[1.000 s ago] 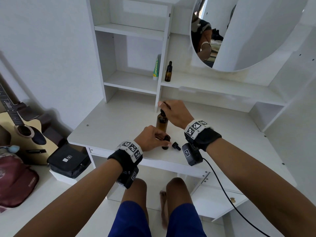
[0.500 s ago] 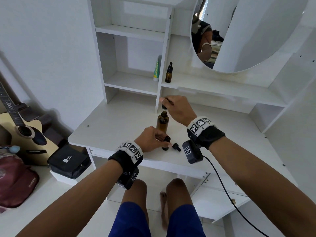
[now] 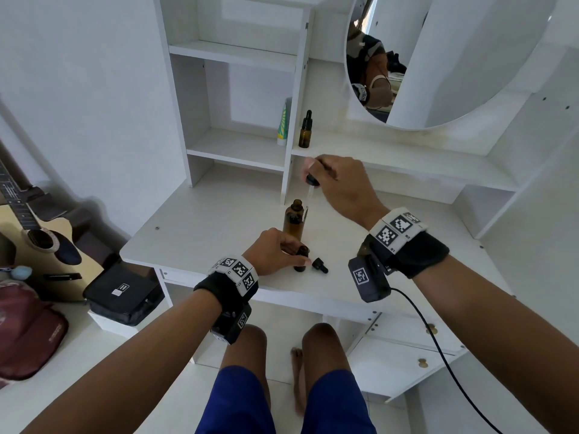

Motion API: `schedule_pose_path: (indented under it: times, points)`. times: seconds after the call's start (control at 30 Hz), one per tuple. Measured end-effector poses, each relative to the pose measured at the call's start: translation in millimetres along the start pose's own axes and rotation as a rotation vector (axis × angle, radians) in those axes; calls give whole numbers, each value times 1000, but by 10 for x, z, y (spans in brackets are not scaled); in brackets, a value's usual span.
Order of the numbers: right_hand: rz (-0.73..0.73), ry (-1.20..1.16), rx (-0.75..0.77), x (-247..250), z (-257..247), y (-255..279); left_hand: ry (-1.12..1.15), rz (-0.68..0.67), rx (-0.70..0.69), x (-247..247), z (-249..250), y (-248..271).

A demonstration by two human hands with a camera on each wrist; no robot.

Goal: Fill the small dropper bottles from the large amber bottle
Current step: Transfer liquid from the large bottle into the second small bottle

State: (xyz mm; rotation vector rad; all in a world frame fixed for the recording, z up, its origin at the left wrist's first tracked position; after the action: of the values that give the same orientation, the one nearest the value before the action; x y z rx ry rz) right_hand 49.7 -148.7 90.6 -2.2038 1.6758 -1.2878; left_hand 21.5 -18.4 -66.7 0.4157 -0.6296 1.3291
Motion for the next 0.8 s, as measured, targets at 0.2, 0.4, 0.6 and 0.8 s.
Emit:
schedule_pose_path:
  times: [0.2,0.4,0.6,0.8]
  points:
    - [-78,-38,0,-162,143,264,1,-2,-4,9,17,9]
    - [-109,-31,-70,-248,248,350,-10,-3,1,10,25,7]
    - [-143,-21,-36,-283,225,382,-10,-11,11,5,15,-2]
    - [-174,-3,-70,-311,231,366,-25,-7,9,5,3,-4]
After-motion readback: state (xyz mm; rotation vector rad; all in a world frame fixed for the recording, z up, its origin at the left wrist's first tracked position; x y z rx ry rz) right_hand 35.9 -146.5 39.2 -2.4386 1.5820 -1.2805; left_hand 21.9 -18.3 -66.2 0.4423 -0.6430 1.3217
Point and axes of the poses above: each hand's wrist, its own y-axis away from the middle knuckle, its own x-axis out of the back of the hand, z = x × y, the point moved 5 cm from there along -y, towards the middle knuckle, and after that the axes turned 9 degrees about -y, right-handed, at the moved point
